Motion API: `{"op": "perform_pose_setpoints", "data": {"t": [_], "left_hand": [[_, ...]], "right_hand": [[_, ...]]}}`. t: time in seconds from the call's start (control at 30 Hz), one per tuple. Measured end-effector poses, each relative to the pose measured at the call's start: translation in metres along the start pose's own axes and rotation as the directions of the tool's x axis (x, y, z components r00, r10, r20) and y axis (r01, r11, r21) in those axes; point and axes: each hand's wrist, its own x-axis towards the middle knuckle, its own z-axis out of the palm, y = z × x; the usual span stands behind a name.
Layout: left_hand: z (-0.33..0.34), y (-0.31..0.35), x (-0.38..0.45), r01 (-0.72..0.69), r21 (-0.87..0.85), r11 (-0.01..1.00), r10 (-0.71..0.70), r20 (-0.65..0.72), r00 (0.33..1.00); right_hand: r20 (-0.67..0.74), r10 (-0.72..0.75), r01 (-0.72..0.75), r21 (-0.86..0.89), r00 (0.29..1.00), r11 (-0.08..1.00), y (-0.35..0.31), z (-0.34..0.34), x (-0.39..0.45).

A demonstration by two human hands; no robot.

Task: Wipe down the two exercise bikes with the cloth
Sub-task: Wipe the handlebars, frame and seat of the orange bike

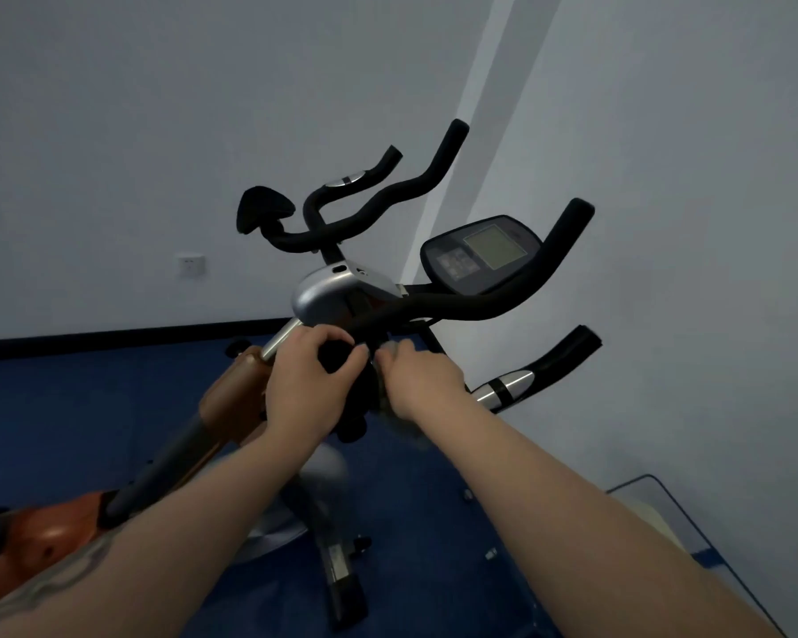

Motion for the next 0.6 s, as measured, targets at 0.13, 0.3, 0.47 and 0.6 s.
{"op": "perform_pose_setpoints", "data": {"t": [0.13, 0.3, 0.47, 0.6], "left_hand": [[0.001, 0.000, 0.000, 0.000, -0.006, 1.000, 0.000, -0.019, 1.000], [0.004, -0.002, 0.002, 0.011, 0.014, 1.000, -0.010, -0.039, 0.999], [0.001, -0.001, 0.001, -0.005, 0.014, 1.000, 0.005, -0.020, 1.000], [0.001, -0.004, 0.000, 0.007, 0.002, 1.000, -0.007, 0.003, 1.000]], "right_hand": [[-0.155, -0.019, 0.018, -0.004, 0.988, 1.000, 0.015, 0.022, -0.031], [0.015, -0.092, 0.093, -0.112, 0.996, 0.989, 0.006, 0.005, 0.001], [-0.015, 0.001, 0.002, 0.179, 1.000, 0.984, 0.000, 0.001, 0.009], [-0.296, -0.024, 0.009, -0.052, 0.955, 0.999, 0.012, 0.031, -0.036]]}}
